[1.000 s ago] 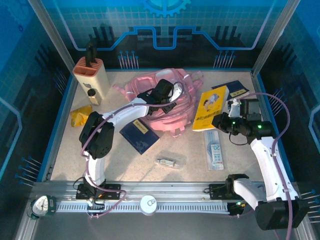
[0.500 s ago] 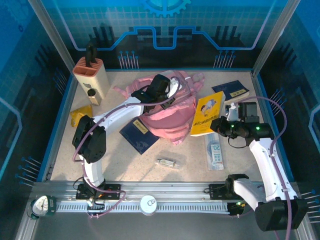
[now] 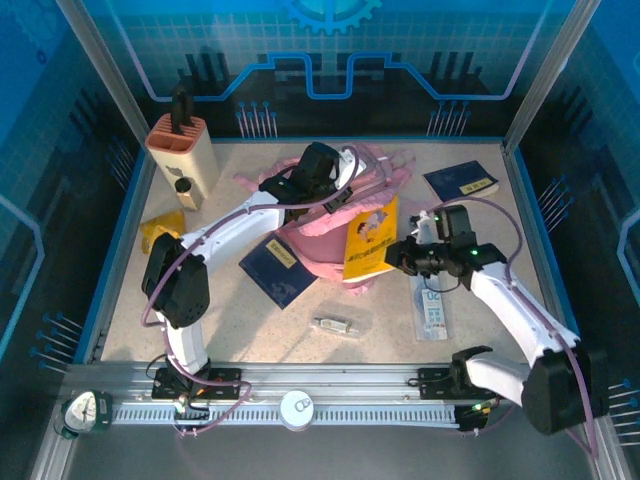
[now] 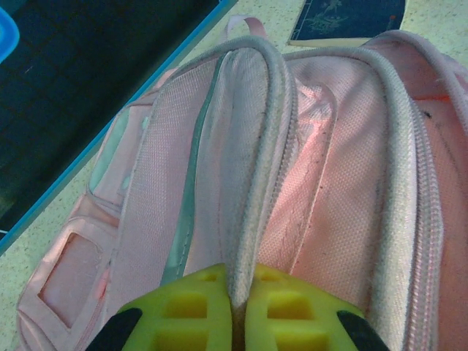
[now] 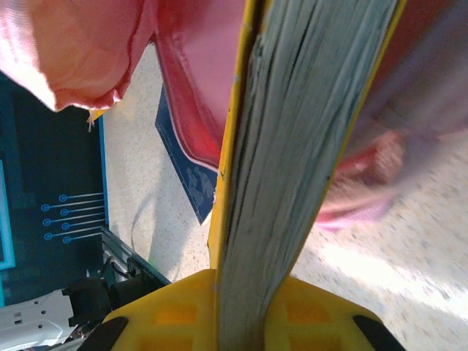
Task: Pack the student bag
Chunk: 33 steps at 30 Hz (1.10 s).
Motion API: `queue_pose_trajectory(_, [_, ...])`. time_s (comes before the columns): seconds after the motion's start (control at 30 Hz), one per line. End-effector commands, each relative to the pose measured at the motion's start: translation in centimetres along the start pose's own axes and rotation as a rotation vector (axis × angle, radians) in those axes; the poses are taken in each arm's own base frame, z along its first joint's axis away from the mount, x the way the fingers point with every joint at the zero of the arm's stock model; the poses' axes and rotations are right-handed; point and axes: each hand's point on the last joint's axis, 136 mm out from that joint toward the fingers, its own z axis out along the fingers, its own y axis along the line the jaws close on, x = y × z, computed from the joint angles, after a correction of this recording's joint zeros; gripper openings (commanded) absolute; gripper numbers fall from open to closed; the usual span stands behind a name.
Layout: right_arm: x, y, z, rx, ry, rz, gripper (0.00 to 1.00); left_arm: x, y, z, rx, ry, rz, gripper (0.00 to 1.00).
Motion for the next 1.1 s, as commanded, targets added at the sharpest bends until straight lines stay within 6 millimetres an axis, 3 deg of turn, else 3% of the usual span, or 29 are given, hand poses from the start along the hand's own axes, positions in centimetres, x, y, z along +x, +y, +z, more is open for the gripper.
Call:
queue_pose_trajectory(0.0, [-3.8, 4.6, 0.9, -0.164, -0.107, -0.116, 0.02, -8.3, 2.0, -5.7, -0.033, -0.268, -0.014, 0.0])
queue_pose_trajectory(0.1, [-5.2, 4.9, 2.9, -0.201, -0.128, -0.118, 0.03, -8.9, 2.0, -6.2, -0.026, -0.29, -0.009, 0.0])
queue_pose_trajectory(0.2, [-6.7, 3.9, 4.7, -0.157, -0.157, -0.12, 0.06, -9.4, 2.1, -6.7, -0.031, -0.325, -0.018, 0.0])
queue_pose_trajectory(0.4, [-8.9, 4.3, 9.0, -0.202, -0.125, -0.146, 0.07, -9.5, 2.0, -6.4, -0.026, -0.323, -0.006, 0.0])
queue_pose_trajectory(0.6, [-9.1, -0.3, 13.0, -0.088, -0.069, -0.096, 0.14, -9.7, 2.3, -6.6, -0.037, -0.325, -0.004, 0.0])
queue_pose_trajectory(0.67, [-9.3, -3.1, 13.2, 0.029, -0.074, -0.06, 0.27, -9.6, 2.5, -6.7, -0.042, -0.323, -0.005, 0.0])
queue_pose_trajectory(0.73, [-9.3, -4.5, 12.9, 0.076, -0.078, -0.032, 0.4, -9.3, 2.7, -6.5, -0.052, -0.314, -0.006, 0.0])
queue_pose_trajectory(0.87, [-8.0, -5.0, 11.2, 0.152, -0.082, -0.089, 0.62, -8.5, 2.8, -6.0, -0.06, -0.296, -0.009, 0.0])
queue_pose_trajectory(0.97, [-6.1, -5.6, 9.6, 0.252, -0.079, -0.137, 0.71, -8.2, 2.7, -6.0, -0.059, -0.295, -0.012, 0.0])
queue_pose_trajectory(1.07, [-3.9, -6.4, 8.6, 0.325, -0.059, -0.182, 0.72, -8.1, 2.7, -6.0, -0.059, -0.298, -0.013, 0.0])
